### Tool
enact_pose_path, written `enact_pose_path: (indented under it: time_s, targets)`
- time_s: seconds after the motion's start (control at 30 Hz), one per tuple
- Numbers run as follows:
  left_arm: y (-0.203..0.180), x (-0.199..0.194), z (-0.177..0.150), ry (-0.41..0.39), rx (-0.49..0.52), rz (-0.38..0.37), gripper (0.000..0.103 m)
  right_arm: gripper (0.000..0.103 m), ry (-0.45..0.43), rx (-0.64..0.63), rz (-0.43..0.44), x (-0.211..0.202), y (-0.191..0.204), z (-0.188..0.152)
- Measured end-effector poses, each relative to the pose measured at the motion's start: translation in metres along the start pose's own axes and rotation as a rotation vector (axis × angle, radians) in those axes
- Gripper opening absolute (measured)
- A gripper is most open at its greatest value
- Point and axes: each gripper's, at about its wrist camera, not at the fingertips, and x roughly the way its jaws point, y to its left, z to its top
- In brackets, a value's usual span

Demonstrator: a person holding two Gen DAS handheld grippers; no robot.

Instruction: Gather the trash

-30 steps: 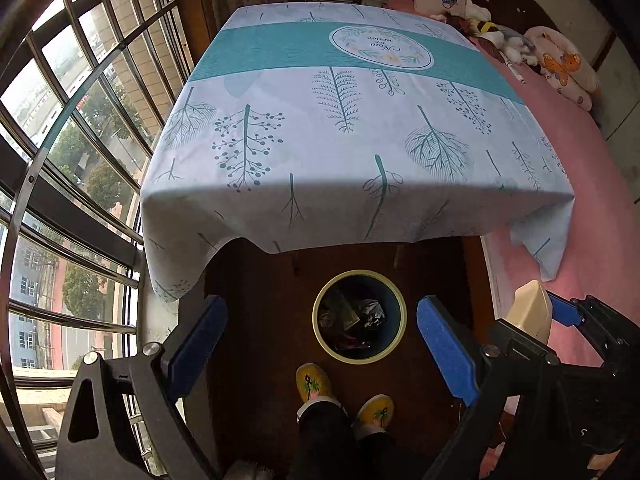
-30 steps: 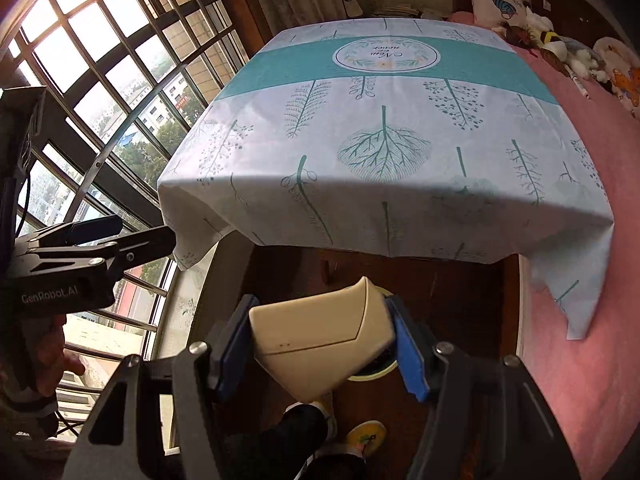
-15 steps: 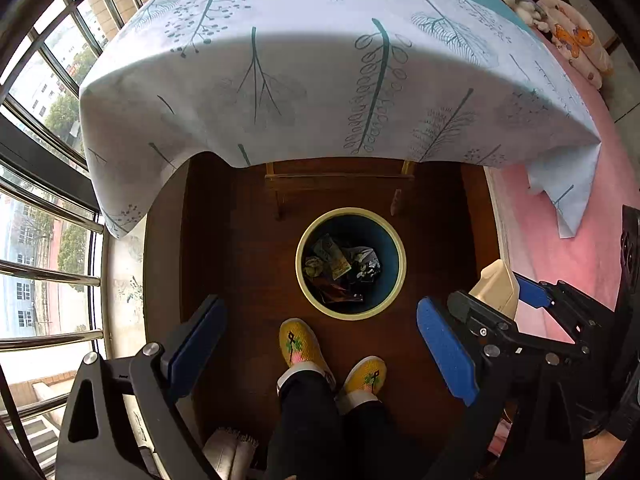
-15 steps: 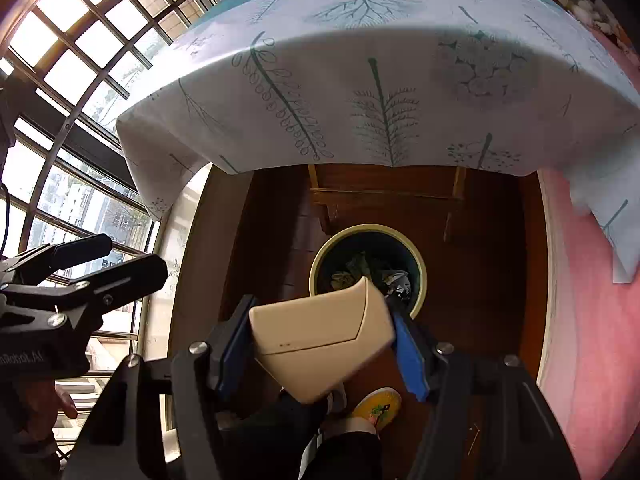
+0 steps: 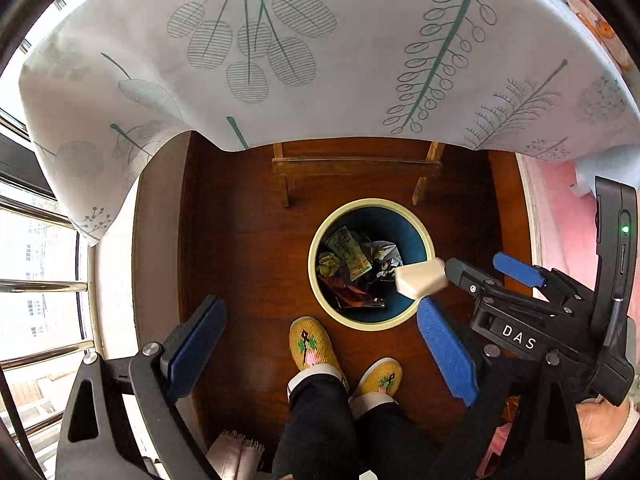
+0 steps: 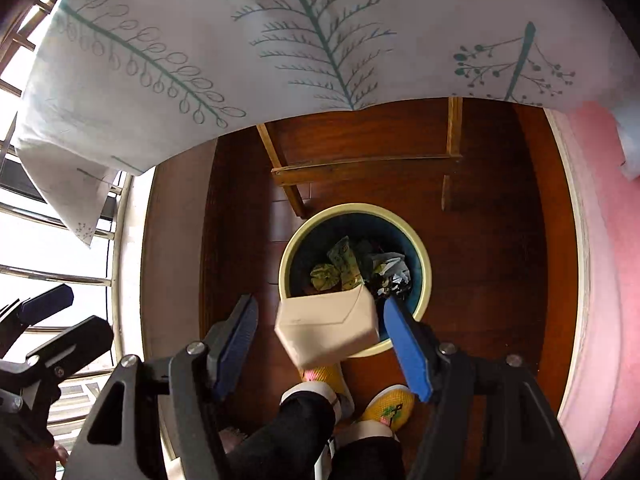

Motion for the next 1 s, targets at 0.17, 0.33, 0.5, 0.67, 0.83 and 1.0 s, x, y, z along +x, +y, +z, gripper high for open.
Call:
enact_pose_path:
  time_s: [0.17,0.33,0.5,0.67,0.83,1.0]
  targets:
    - [0.004,-0.002,0.008,0.001,-0.013,0.007,0.095,0.072,-0.003,0.014,-0.013,0.002,-0.003,0.006]
    - [0.003,-0.009,0.012,-0.008,-0.016,0.021,0.095,0.072,-0.008,0.009,-0.005,-0.012,-0.007,0.008]
    - [-0.006,-0.021,0.016,-0.017,-0.014,0.020,0.095,0.072,-0.020,0.000,0.001,-0.031,-0.009,0.011]
    - [-0.020,-0.049,0.028,-0.061,0.000,0.012,0.095,0.072,-0.033,0.006,0.011,-0.061,-0.010,0.020]
    - [-0.030,-0.086,0.038,-0.102,0.006,-0.002,0.095,0.072,-0.048,0.009,0.013,-0.100,-0.007,0.029]
    - [-0.037,-0.136,0.046,-0.170,0.031,-0.005,0.095,0.072,-0.087,0.006,0.013,-0.147,0.001,0.039]
